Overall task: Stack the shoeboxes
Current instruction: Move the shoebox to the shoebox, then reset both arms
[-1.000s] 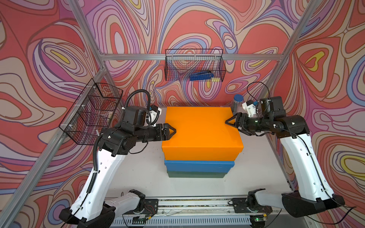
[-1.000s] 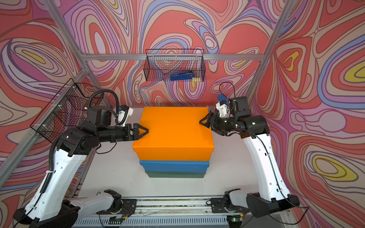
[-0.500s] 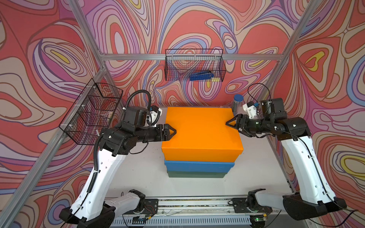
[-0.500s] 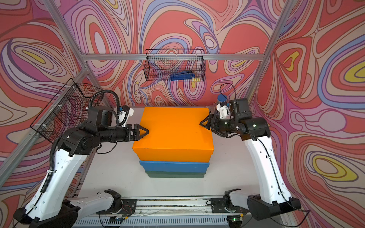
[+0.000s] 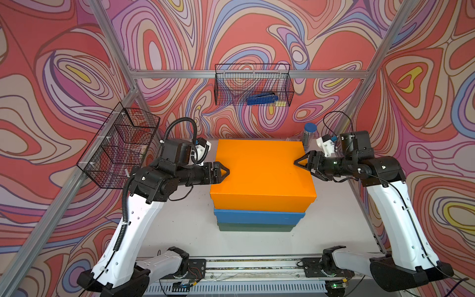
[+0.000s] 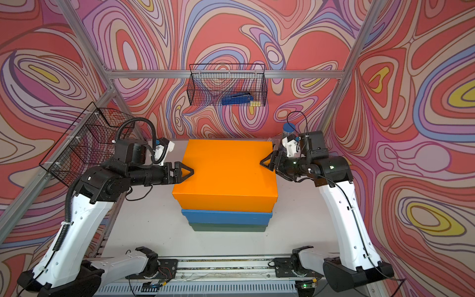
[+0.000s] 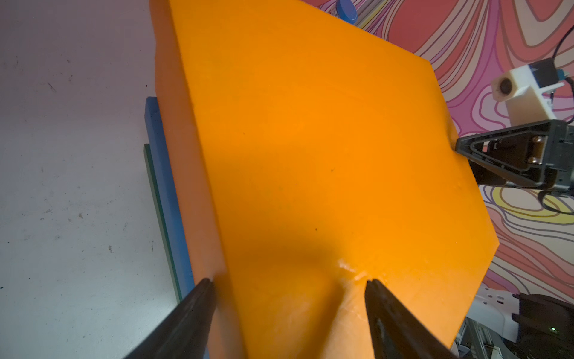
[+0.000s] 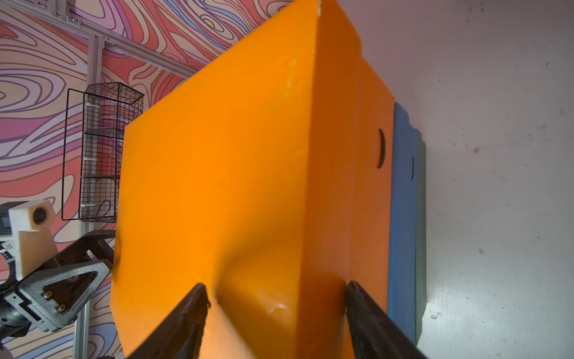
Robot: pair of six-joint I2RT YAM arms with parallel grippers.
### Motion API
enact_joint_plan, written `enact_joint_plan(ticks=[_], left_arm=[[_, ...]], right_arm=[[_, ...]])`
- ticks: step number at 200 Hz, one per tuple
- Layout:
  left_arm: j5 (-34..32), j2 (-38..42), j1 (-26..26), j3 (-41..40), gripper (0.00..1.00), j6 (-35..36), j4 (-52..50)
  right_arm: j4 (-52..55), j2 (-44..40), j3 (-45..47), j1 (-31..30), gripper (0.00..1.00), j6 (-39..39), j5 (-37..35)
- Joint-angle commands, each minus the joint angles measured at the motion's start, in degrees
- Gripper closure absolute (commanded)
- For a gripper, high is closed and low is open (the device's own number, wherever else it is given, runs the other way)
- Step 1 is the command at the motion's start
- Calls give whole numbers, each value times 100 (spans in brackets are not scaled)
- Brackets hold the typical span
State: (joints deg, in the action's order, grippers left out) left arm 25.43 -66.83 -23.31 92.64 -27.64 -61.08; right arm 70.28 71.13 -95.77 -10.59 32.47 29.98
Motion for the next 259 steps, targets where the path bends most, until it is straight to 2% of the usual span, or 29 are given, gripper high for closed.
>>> enact_joint_plan(ticks=[1,21,45,73,127,150,161,189,220,235,250,259], left_arm=[[201,31,-95,-34,21,47,90],[113,61,-95,-10,18,53,66],[-130,109,-103,25,7,48,87],[-421,128,-74,216,0,156,-31],[-596,117,159,406,0,332,-209],[-703,57,254,519,0,458,-262],[-775,9,342,624,0,568,-279],[-782,-88,758,598,0,634,-31],[-602,-132,1579,179,0,419,818],[-1162,-174,1689,14,0,622,1001],[-1761,-99,1689,-365,0,879,1211],[-1950,22,1696,-728,0,1075,1474]], right_arm=[[2,-52,-41,-92,26,-26,231],[45,-13,-103,-95,21,-84,179],[127,80,-236,-92,15,-211,68],[139,175,-306,-95,9,-283,-5],[334,356,-653,-84,2,-394,-151],[523,458,-947,-36,2,-519,-364],[651,537,-1114,127,2,-650,-421],[534,757,-1375,989,2,-929,-171],[-295,1160,-1240,1742,2,-1035,58],[-856,1319,-841,1934,2,-1250,-428],[-1646,1431,-207,2233,2,-1219,-389],[-2076,1480,158,2289,2,-1197,-611]])
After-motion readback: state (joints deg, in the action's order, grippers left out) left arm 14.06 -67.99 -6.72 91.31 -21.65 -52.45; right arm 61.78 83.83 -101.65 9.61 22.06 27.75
